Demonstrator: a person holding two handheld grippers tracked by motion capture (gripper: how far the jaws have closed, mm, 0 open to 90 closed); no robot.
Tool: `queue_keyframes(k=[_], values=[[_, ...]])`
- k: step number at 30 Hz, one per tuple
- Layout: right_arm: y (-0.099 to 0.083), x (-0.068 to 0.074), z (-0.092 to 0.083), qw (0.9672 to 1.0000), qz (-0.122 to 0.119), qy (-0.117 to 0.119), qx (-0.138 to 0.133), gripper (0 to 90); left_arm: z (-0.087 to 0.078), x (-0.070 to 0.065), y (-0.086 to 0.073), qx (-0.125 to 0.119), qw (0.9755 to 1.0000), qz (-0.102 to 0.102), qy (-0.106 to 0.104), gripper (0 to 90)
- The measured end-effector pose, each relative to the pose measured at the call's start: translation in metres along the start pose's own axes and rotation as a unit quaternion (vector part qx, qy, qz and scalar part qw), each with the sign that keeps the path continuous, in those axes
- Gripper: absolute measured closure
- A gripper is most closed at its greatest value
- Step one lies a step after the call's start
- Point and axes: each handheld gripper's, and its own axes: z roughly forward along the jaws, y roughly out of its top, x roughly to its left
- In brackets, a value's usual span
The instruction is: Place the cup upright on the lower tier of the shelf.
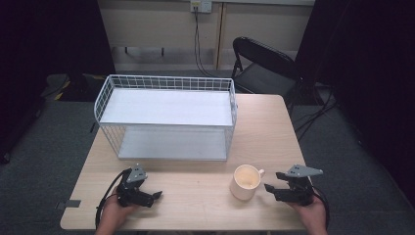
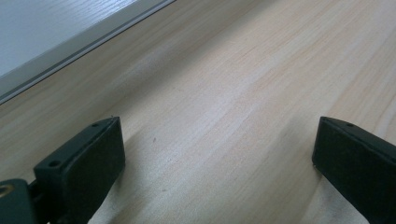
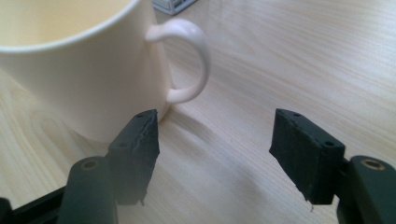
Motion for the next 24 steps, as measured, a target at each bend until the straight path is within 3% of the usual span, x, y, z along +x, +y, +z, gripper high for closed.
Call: queue_keyframes(k=[16,24], values=[[0.027,0.011,-0.019,0.9998,-0.002,0.014,-0.017,38.6,0.0,0.0,0.0,0.0,1.0,0.0,0.0,2.1],[0.042,0.014,-0.02,0.9991,0.0,0.029,-0.03,42.5,0.0,0.0,0.0,0.0,1.0,0.0,0.0,2.1]])
